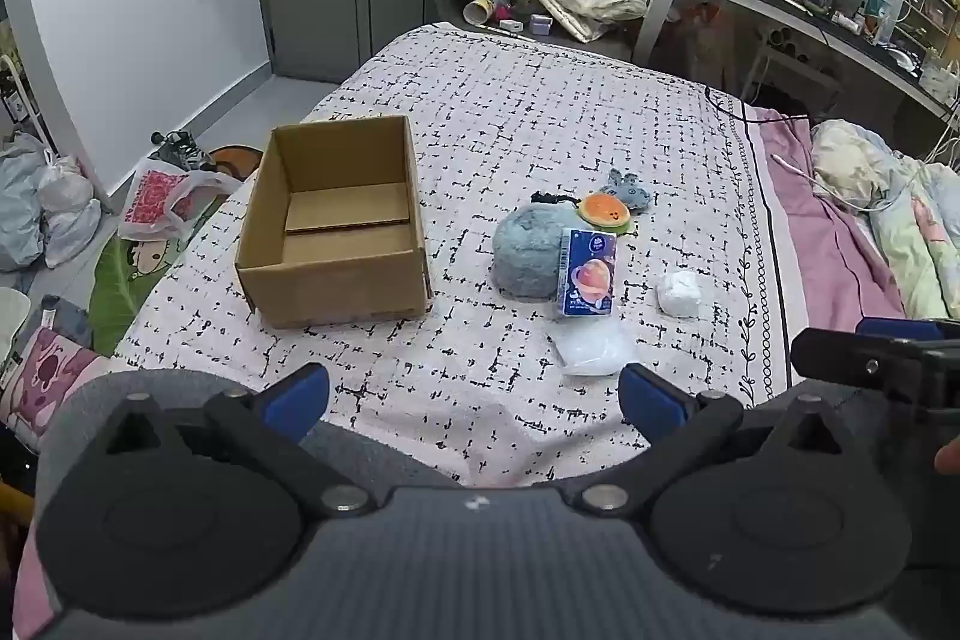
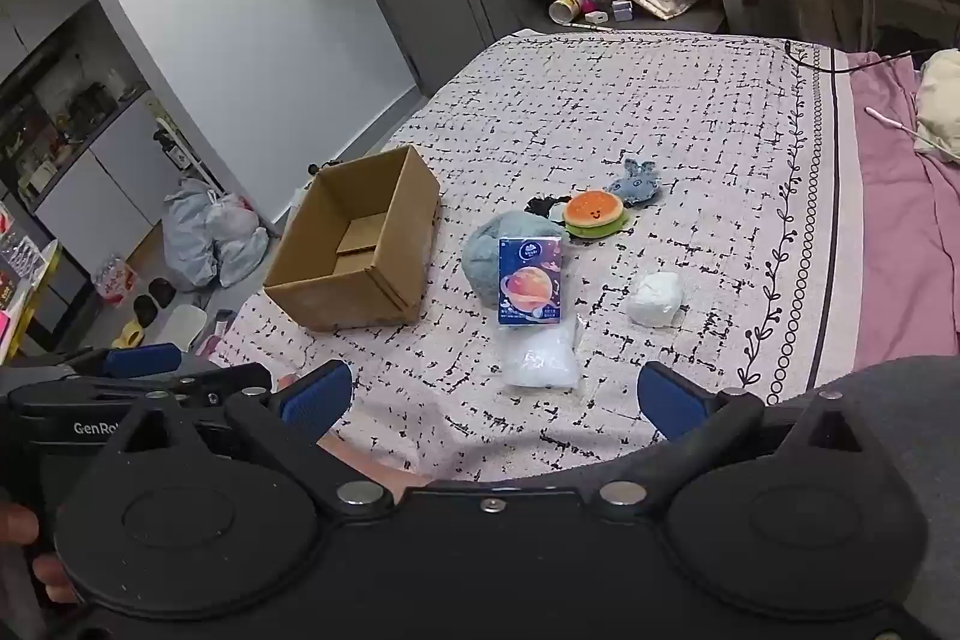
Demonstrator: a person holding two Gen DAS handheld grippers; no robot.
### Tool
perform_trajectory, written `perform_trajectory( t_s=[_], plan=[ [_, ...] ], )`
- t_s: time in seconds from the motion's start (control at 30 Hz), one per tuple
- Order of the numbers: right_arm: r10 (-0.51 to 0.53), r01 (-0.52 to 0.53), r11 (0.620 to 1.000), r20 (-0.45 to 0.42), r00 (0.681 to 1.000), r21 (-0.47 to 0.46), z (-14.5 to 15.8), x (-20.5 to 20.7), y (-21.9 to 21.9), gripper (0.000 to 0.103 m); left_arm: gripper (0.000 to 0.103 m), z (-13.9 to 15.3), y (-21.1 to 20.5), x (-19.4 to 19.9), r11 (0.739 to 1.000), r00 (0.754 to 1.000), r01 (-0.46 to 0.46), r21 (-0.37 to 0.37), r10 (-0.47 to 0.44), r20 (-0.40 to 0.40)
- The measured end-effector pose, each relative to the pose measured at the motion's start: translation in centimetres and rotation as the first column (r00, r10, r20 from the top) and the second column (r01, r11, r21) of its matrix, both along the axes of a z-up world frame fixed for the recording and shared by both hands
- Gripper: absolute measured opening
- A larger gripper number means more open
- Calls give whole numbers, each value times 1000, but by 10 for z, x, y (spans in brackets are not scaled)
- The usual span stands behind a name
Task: Organize soft objects
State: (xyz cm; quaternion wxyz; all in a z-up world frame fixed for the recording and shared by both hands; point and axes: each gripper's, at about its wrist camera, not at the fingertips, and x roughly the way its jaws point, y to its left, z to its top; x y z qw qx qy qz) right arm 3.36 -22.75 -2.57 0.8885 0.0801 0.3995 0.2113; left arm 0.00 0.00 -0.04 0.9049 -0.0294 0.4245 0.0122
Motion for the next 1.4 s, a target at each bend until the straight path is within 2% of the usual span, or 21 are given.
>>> perform_trajectory(
  t_s=[0.13,0.53,1.4],
  plan=[
    [3,-3,1000,4,1000,7,0,0,0,103,102,-2,-3,2,1000,1000,8,5,-8,-13],
    [1,0,1000,40,999,-24,5,-6,-2,103,102,10,-10,-11,1000,1000,7,-5,-7,18],
    [-19,20,999,52,998,-31,5,-11,-8,103,102,10,-12,-15,1000,1000,15,-1,-15,22]
  ],
)
